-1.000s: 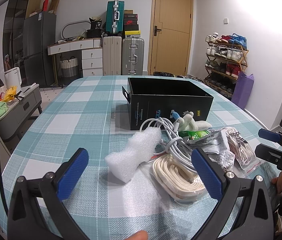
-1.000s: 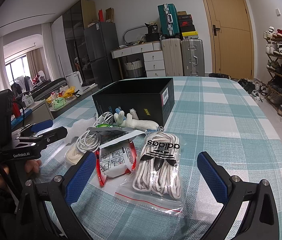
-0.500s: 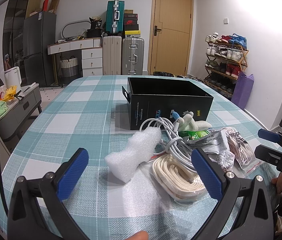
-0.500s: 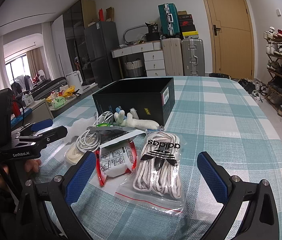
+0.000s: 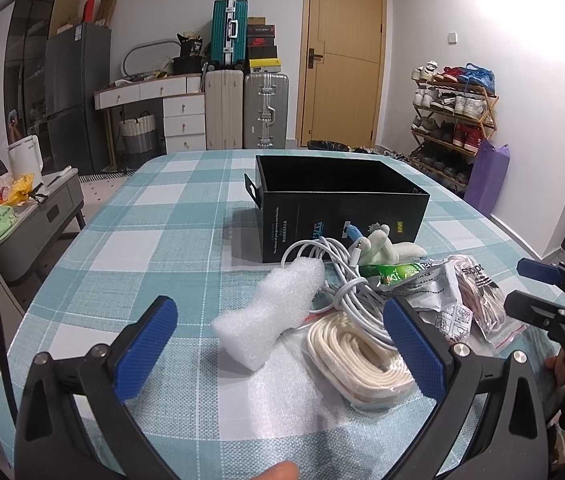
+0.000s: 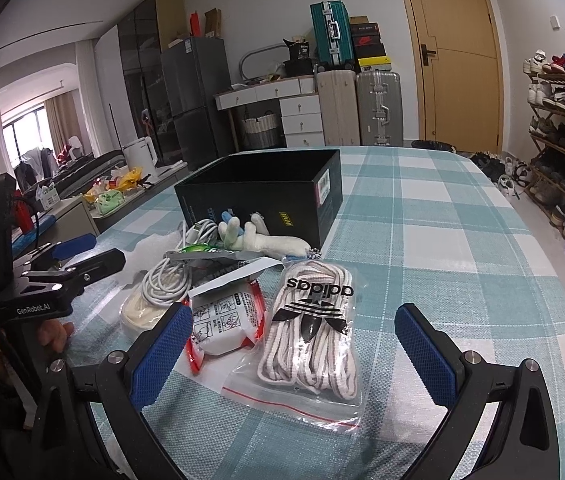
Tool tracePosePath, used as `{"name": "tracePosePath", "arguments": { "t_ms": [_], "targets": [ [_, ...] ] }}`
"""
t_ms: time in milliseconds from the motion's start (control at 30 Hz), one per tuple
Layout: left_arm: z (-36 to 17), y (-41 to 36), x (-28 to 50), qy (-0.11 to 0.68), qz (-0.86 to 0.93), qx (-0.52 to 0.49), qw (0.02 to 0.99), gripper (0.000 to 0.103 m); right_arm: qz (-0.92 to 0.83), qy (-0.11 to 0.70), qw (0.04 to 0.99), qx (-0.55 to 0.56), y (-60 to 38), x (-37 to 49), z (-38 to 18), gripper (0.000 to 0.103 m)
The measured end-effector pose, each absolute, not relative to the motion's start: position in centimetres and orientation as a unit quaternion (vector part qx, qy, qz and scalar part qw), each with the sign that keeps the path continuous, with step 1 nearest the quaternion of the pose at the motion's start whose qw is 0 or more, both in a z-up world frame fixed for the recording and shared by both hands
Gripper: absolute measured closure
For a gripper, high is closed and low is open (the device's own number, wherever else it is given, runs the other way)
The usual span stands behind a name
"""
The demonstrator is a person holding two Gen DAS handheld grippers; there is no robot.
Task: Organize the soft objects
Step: 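Grasp the white foam strip with the left tool while the right tool grasps the adidas lace bag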
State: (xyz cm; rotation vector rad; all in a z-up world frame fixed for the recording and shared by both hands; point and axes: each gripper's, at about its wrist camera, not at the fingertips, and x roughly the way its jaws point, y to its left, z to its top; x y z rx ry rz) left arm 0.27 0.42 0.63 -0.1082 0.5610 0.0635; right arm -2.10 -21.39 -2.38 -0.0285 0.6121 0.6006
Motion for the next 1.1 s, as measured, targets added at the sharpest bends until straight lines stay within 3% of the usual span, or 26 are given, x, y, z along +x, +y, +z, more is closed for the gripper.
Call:
{"name": "tracePosePath", "arguments": {
  "t_ms": [833,1100],
  "targets": [
    [0.8,1.4,3.8,0.320,0.045,-0.017,0.946,0.000,0.230,0.387,0.892,-0.051,-20.2,2.0,-3.2,0.001],
    [-0.2,1.7,4.8,0.351,0.056,-0.013,0.935,0.003,0.227,0.410,0.882,-0.052,-20.2,3.4,-4.1,0.014]
  ]
}}
